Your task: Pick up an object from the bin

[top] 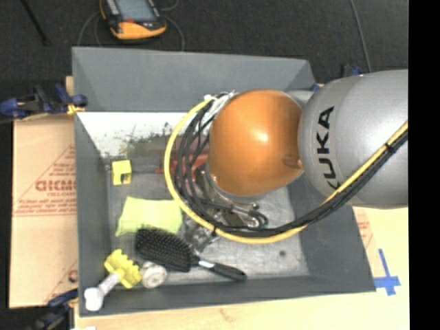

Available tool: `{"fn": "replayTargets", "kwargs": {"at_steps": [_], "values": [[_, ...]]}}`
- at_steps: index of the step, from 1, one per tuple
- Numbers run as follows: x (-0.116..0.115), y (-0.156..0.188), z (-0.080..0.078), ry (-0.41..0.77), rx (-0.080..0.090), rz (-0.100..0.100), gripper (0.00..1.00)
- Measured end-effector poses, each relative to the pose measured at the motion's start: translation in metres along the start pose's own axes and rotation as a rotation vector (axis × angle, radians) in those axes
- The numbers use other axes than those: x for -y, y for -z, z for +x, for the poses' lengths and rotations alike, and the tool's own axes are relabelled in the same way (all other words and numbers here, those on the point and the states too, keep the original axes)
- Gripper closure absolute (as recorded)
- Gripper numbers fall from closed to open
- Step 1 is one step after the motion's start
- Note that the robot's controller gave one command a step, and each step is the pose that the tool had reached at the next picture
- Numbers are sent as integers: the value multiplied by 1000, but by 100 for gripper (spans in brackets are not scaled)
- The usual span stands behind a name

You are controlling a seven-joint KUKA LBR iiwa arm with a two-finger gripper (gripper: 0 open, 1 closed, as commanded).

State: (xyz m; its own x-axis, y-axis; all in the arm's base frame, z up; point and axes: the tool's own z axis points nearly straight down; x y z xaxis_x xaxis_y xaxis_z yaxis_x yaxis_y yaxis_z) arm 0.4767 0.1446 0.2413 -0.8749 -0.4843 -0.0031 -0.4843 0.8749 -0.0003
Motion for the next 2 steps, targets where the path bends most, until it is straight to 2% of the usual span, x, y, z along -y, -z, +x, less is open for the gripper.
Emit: {"fn": "replayTargets", "kwargs": {"at_steps": [1,2], "values": [[0,0,0,-1,0,0,100],[3,-93,-8,177,2,1,0]]}}
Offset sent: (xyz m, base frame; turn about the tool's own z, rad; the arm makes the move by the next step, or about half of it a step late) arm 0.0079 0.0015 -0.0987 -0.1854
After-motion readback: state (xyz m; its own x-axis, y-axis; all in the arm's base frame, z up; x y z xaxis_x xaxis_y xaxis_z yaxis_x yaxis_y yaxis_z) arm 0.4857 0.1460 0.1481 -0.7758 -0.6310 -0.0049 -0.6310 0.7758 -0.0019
